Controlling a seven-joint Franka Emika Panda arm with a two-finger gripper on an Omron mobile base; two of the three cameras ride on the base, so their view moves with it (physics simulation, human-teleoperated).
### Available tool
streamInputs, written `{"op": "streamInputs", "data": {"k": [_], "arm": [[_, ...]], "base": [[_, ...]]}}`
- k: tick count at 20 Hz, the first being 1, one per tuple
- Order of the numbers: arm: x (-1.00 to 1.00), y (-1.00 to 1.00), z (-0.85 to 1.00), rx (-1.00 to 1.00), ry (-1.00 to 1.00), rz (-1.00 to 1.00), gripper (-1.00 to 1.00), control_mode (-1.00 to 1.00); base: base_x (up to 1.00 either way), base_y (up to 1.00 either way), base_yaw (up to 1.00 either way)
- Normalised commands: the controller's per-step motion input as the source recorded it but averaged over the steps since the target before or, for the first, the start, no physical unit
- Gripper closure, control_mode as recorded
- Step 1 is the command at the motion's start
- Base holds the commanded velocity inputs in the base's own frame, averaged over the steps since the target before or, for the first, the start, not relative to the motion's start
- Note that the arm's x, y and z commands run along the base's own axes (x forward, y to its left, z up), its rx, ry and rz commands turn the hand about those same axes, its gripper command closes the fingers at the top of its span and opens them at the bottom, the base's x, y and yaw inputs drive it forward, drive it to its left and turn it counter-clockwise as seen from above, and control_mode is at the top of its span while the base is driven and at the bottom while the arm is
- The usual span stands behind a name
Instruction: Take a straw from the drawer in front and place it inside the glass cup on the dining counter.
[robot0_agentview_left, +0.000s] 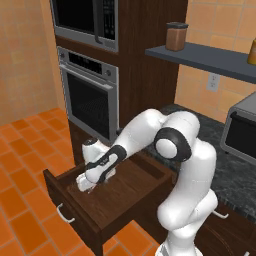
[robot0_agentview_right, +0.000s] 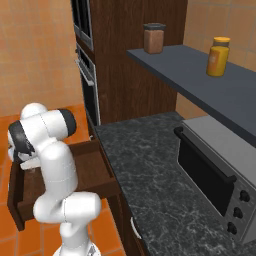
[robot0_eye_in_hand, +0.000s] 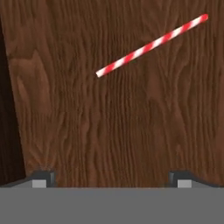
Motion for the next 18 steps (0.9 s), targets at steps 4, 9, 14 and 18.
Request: {"op": "streamInputs", "data": {"k": [4,9,14,18], "arm": [[0.23,-0.83,0.38,0.13,0.00,-0.38,-1.00,-1.00],[0.39,-0.39,-0.08,0.10,-0.03,-0.25,-1.00,-1.00],[0.81,-0.04,-0.04,0.09,-0.02,-0.19,-1.00,-1.00],[0.67,0.04,-0.05,0.01,0.00,-0.10,-1.00,-1.00]], "base": [[0.00,0.00,0.00],[0.00,0.00,0.00],[0.00,0.00,0.00],[0.00,0.00,0.00]]}}
